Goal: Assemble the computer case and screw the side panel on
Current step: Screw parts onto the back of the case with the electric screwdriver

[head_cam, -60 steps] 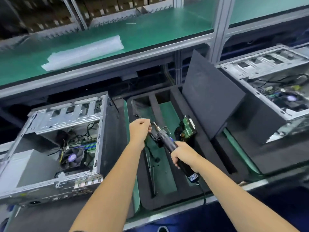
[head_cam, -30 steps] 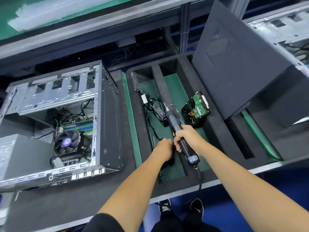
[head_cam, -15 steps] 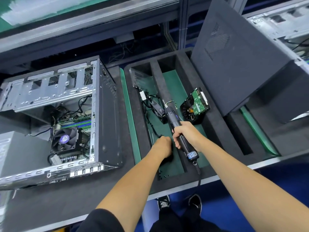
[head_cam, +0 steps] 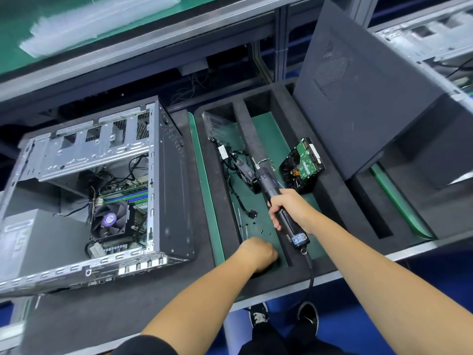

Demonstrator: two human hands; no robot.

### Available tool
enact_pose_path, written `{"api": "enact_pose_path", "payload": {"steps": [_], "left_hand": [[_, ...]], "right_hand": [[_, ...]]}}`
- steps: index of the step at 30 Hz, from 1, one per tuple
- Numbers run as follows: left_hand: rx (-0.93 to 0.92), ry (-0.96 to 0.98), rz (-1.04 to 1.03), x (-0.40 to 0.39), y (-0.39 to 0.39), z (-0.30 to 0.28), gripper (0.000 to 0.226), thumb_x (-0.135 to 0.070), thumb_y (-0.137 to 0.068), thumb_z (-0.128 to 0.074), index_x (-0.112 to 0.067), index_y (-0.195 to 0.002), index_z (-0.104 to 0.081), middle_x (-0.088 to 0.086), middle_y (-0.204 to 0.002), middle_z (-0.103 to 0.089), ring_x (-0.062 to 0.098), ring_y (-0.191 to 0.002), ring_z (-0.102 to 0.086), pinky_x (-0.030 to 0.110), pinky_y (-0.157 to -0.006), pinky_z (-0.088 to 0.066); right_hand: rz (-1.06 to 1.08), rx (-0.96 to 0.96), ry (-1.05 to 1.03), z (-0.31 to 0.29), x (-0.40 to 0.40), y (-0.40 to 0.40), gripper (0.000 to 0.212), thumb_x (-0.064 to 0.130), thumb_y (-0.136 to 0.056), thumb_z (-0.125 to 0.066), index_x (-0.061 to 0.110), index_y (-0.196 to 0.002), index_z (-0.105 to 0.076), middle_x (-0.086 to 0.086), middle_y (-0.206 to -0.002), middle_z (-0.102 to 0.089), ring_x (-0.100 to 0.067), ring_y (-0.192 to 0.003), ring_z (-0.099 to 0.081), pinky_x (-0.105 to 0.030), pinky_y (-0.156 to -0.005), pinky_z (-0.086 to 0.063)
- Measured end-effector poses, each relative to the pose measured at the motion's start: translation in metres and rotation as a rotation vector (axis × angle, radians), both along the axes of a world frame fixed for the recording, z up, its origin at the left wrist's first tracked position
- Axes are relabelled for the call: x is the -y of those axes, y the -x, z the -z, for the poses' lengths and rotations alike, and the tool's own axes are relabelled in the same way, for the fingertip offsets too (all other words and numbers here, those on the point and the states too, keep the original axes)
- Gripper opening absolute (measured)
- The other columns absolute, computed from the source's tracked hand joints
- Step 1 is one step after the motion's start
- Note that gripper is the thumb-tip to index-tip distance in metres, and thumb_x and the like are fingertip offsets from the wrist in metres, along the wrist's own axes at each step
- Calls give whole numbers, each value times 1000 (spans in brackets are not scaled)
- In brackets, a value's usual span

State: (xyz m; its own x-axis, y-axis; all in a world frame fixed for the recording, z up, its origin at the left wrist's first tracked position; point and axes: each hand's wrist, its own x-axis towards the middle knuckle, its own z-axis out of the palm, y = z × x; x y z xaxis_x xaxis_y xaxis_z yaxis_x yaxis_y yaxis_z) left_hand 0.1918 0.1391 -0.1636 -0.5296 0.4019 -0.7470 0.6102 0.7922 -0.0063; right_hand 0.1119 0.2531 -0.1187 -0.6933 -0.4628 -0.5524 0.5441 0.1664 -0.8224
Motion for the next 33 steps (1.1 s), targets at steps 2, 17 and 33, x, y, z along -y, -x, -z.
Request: {"api": "enact_pose_path", "payload": {"steps": [2,17,33], "left_hand": [[17,-11,20,0,-1,2,26,2,-92,-47,1,-116,-57,17,-114,-60,37,-101,-59,48,-82,-52],[17,-68,-238,0,7,1,26,-18,-91,-50,-2,-109,-60,16,-111,-61,34,-93,-60,34,-67,-44],[-353,-88,-775,13,55,10,30,8,-85,-49,-5,-109,-61,12,-110,-63,30,-103,-62,34,-76,-49]], "right_hand": [[0,0,-3,-1,0,-1,12,-7,-73,-44,4,-74,-46,-16,-49,-50,-26,-40,-47,-25,-44,-42],[4,18,15,3,1,0,23,6,-56,-52,5,-78,-46,-18,-54,-50,-27,-41,-48,-28,-44,-43],[9,20,-20,5,3,1,22,6,-55,-53,4,-77,-48,-18,-56,-52,-27,-43,-49,-28,-45,-43]]}}
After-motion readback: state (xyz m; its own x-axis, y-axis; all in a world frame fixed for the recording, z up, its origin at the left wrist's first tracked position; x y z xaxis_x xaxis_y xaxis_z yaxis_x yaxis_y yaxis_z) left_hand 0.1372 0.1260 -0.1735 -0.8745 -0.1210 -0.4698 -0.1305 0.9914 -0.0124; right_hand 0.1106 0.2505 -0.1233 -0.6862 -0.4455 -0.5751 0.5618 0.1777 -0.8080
